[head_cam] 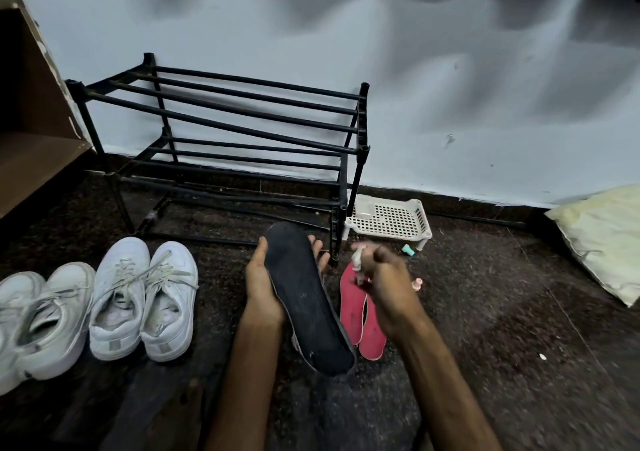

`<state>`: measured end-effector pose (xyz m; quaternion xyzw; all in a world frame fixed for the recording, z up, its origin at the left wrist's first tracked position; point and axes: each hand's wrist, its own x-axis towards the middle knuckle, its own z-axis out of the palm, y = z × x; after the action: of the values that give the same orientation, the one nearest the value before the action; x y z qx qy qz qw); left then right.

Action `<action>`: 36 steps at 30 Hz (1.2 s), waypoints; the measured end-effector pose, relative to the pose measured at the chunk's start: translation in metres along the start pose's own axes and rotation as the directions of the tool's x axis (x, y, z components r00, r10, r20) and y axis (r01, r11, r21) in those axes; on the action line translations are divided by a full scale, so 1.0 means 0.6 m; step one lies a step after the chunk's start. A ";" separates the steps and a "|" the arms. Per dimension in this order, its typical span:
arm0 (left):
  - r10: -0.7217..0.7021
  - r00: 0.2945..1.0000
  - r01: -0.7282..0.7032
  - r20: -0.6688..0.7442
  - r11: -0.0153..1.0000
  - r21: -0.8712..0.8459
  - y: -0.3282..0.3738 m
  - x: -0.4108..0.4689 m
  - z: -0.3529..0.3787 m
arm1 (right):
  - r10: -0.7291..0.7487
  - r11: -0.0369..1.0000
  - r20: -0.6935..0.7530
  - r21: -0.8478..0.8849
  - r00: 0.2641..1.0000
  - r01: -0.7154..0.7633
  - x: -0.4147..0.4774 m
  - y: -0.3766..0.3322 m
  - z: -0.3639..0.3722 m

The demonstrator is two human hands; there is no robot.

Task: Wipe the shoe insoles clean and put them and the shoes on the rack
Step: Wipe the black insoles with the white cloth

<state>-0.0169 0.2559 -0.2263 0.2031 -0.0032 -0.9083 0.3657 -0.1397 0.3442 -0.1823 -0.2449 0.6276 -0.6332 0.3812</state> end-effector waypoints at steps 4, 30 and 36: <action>-0.016 0.998 0.015 -0.058 1.000 -0.007 0.008 0.015 -0.030 | 0.141 0.987 0.041 0.072 0.989 -0.144 -0.016 0.057 0.005; 0.277 0.952 -0.301 0.127 0.919 0.254 -0.023 -0.018 0.006 | -0.620 0.538 0.278 -0.530 0.734 0.655 -0.017 0.032 0.060; 0.319 0.944 -0.330 0.085 0.926 0.184 -0.026 -0.009 -0.002 | -0.511 0.585 0.274 -0.583 0.815 0.564 -0.045 0.077 0.069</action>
<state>-0.0232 0.2712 -0.2279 0.2103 -0.1358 -0.8356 0.4890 -0.0830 0.3442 -0.2195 -0.5614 0.6853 -0.4553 0.0883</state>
